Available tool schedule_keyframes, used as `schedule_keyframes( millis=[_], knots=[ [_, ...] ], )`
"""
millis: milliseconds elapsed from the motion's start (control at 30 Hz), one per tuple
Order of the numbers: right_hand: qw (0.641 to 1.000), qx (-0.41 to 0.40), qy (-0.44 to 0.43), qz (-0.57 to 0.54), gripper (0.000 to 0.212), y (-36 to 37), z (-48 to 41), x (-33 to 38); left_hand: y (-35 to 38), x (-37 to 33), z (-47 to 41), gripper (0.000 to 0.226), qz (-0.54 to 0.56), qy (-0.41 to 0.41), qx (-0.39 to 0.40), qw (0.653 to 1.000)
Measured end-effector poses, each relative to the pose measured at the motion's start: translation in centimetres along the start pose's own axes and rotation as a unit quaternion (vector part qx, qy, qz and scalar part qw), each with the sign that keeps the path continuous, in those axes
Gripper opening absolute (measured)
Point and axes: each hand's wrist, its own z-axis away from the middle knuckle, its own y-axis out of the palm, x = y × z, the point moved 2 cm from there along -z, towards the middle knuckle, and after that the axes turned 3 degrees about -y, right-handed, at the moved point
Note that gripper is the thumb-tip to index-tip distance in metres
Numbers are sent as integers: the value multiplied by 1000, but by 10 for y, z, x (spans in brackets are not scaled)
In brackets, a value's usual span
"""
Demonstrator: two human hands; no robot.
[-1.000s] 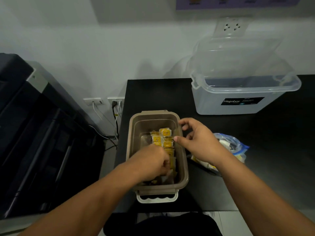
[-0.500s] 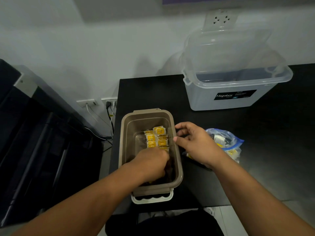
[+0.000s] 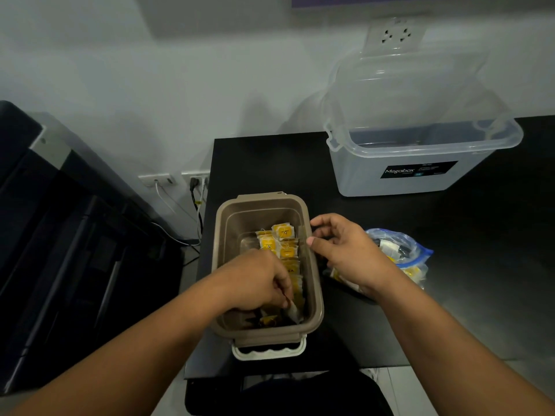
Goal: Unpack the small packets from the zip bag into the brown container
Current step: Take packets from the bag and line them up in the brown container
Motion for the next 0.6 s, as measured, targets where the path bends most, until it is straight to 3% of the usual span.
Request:
schedule_keyframes(
  millis=[300,600],
  knots=[
    [1000,0,3,-12,28,1,-1,-2,19,-12,-19,5,-139,-60,27,988],
    [1000,-2,2,1,29,0,0,-3,30,-18,-24,18,-195,-64,-55,977]
  ],
)
